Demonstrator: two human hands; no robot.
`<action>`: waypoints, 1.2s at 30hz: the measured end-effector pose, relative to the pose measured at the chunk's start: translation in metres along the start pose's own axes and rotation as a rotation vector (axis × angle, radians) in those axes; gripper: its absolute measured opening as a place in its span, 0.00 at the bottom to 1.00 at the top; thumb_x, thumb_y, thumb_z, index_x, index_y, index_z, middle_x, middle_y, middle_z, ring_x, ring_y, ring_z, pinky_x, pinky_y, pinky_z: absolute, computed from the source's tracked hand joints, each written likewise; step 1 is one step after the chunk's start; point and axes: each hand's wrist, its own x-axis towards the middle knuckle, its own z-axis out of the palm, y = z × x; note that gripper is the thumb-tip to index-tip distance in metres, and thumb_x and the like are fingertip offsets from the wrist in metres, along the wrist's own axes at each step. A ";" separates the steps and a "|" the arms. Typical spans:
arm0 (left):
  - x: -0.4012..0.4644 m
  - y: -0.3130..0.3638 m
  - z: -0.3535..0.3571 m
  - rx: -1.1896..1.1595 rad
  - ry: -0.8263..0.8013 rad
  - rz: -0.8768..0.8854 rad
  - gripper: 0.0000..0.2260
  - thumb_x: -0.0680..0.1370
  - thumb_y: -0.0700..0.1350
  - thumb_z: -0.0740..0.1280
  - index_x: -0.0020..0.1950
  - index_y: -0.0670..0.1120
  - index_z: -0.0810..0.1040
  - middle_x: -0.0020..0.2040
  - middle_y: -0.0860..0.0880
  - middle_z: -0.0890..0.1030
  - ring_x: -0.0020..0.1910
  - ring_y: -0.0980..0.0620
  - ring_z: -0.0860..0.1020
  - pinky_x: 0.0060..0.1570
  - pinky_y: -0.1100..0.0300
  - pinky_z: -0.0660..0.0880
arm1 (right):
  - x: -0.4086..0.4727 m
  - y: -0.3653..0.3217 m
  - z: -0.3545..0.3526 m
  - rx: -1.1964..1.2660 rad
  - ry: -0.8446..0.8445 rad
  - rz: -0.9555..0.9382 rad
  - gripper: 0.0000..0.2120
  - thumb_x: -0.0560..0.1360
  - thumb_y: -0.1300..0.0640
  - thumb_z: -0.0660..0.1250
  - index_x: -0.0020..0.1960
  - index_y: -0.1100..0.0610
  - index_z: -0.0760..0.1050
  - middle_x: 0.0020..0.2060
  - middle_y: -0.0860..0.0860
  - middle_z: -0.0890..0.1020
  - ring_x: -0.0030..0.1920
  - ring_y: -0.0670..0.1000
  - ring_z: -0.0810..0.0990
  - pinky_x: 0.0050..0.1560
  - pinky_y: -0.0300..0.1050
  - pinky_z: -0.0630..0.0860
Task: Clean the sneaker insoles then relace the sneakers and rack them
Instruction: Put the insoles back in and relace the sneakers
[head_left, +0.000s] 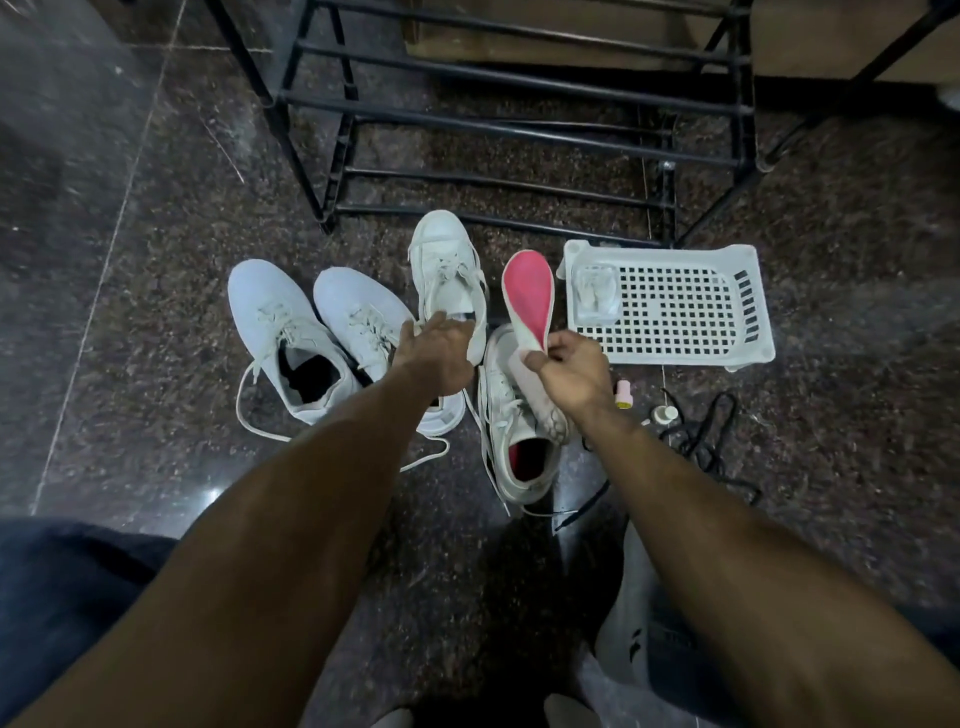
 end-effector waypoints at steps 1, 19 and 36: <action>0.000 0.000 0.001 -0.010 0.007 -0.004 0.27 0.75 0.42 0.62 0.75 0.46 0.62 0.74 0.45 0.65 0.77 0.49 0.55 0.73 0.42 0.50 | 0.001 -0.001 -0.001 0.035 -0.008 0.006 0.06 0.69 0.53 0.74 0.41 0.51 0.77 0.41 0.51 0.85 0.43 0.56 0.84 0.49 0.56 0.80; -0.027 -0.011 0.014 -0.026 -0.025 0.041 0.30 0.76 0.44 0.63 0.77 0.47 0.59 0.77 0.48 0.61 0.76 0.49 0.59 0.73 0.46 0.57 | -0.050 -0.003 0.015 0.170 -0.130 0.154 0.12 0.77 0.54 0.66 0.54 0.61 0.70 0.49 0.59 0.79 0.48 0.55 0.78 0.51 0.49 0.75; -0.095 0.018 0.074 -0.349 0.228 0.098 0.16 0.71 0.46 0.58 0.50 0.47 0.83 0.48 0.46 0.82 0.47 0.41 0.80 0.47 0.50 0.77 | -0.067 0.016 -0.004 0.093 0.165 -0.004 0.17 0.67 0.45 0.66 0.49 0.51 0.64 0.39 0.50 0.77 0.39 0.55 0.78 0.41 0.57 0.78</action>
